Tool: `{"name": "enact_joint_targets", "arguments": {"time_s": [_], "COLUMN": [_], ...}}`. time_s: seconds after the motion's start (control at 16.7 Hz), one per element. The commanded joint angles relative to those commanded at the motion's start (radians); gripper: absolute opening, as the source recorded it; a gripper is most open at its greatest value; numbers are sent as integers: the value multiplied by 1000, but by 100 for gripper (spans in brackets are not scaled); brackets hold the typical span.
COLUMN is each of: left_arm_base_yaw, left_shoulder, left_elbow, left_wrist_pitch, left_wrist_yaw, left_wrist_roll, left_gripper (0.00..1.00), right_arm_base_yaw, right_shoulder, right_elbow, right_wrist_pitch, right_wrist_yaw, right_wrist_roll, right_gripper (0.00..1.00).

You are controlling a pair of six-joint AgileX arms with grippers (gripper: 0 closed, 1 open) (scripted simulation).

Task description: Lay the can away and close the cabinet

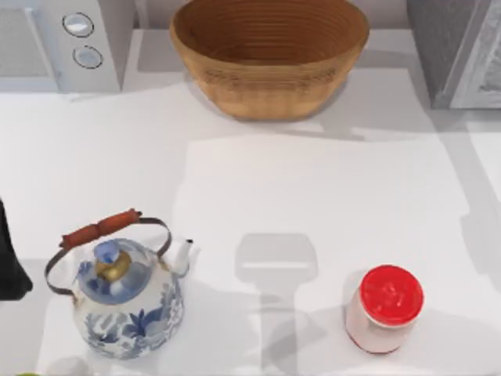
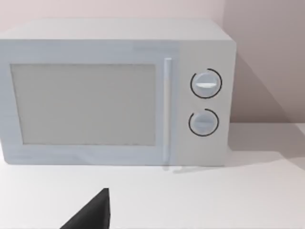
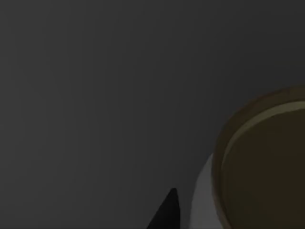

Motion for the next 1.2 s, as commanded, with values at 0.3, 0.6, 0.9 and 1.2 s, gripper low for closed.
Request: {"name": "enact_joint_targets", "arguments": {"time_s": [0.3, 0.6, 0.9, 1.2], "left_arm_base_yaw": [0, 0, 0, 0], "left_shoulder": [0, 0, 0, 0], "left_elbow": [0, 0, 0, 0], "left_wrist_pitch": [0, 0, 0, 0], "left_wrist_yaw": [0, 0, 0, 0], "left_wrist_roll": [0, 0, 0, 0], "left_gripper": [100, 100, 100, 100], "right_arm_base_yaw": [-16, -16, -16, -16], "right_shoulder": [50, 50, 50, 50], "right_elbow": [78, 78, 78, 78], "right_wrist_pitch": [-10, -10, -10, -10], "right_wrist_yaw": [-1, -1, -1, -1], "right_wrist_roll": [9, 9, 9, 9], "right_gripper": [0, 23, 60, 98]}}
